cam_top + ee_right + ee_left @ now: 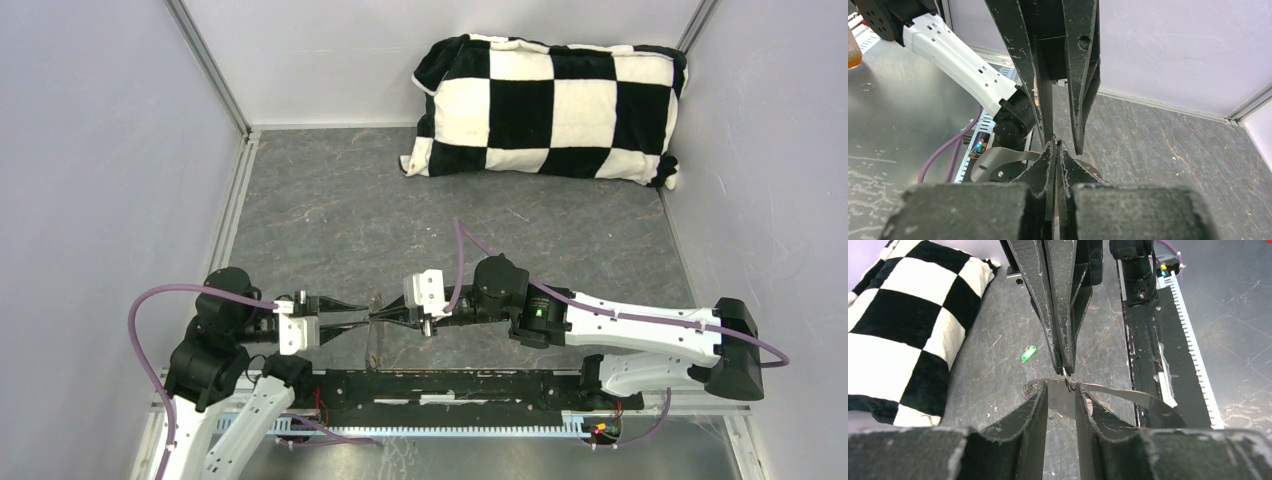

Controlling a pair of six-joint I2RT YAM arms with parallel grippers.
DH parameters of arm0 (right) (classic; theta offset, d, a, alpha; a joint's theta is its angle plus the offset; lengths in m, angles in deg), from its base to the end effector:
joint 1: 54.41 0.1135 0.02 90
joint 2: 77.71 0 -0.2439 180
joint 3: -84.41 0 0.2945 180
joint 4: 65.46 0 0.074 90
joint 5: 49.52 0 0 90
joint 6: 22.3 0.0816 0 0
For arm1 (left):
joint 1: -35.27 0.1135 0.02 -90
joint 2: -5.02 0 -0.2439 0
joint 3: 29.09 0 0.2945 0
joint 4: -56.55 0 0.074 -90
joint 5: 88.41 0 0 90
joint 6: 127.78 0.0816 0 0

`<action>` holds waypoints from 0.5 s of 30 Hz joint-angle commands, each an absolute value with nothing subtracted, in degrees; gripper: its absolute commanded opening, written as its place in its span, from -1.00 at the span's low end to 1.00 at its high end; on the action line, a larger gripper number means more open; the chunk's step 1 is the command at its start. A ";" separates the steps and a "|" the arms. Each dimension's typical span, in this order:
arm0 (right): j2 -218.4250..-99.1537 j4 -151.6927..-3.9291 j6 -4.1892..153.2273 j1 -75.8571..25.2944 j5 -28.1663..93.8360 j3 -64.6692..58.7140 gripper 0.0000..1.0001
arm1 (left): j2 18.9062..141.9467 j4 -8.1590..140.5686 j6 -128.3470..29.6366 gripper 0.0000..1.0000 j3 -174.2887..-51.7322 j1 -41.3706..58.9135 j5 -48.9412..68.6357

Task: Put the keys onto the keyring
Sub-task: Adjust the key on the keyring.

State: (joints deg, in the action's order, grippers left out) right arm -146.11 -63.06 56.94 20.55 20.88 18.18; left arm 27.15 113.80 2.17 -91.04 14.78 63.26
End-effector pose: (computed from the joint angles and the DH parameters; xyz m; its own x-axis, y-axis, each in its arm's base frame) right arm 0.0710 0.3696 0.3297 0.1871 0.0187 -0.9822 -0.9791 -0.0774 -0.1880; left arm 0.0946 -0.1120 0.3602 0.3967 0.1771 -0.9007 0.9106 0.0481 0.4105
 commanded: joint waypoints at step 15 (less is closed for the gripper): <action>-144.38 -46.34 63.79 20.65 20.67 22.95 -0.99 | 25.59 107.40 -7.79 -0.59 -90.26 14.70 65.75</action>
